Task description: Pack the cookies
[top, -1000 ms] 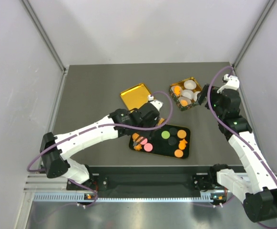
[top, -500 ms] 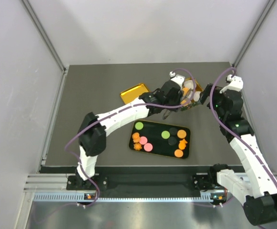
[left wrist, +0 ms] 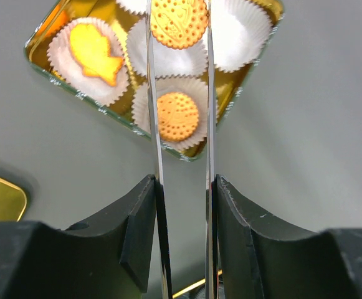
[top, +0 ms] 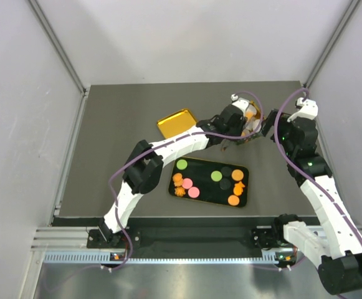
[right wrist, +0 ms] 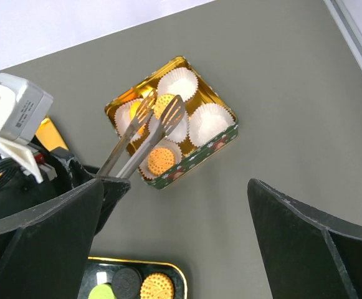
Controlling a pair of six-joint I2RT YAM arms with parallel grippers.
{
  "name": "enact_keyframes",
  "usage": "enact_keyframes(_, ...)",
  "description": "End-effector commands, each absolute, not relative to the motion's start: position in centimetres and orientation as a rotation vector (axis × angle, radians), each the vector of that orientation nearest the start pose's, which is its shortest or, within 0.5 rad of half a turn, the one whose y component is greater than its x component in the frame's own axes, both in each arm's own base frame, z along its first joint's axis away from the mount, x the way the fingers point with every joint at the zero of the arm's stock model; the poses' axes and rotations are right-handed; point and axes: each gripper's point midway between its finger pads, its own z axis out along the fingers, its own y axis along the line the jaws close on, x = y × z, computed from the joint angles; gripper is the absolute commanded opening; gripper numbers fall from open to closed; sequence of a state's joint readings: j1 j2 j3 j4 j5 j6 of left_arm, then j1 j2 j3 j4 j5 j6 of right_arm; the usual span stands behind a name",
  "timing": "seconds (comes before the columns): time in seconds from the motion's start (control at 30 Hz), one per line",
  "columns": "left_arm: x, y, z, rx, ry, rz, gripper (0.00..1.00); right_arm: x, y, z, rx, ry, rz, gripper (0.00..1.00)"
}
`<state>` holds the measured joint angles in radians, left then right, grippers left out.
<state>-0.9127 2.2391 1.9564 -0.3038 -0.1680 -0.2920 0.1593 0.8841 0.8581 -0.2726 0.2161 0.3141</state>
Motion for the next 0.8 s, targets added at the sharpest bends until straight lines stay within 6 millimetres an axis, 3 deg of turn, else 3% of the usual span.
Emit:
enact_keyframes(0.0, 41.3, -49.1, 17.8, 0.520, 2.004, -0.575, 0.41, 32.5, 2.0, 27.7, 0.303, 1.787, 0.116, 1.00)
enact_keyframes(0.47, 41.4, -48.5, 15.0, 0.530, 2.065, -0.574, 0.41, 32.5, 2.1, 27.6, 0.299, 1.792, 0.118, 1.00)
enact_keyframes(0.77, 40.8, -48.3, 14.8, 0.526, 2.081, -0.587, 0.41, 32.5, 2.0, 27.5, 0.299, 1.793, 0.114, 1.00)
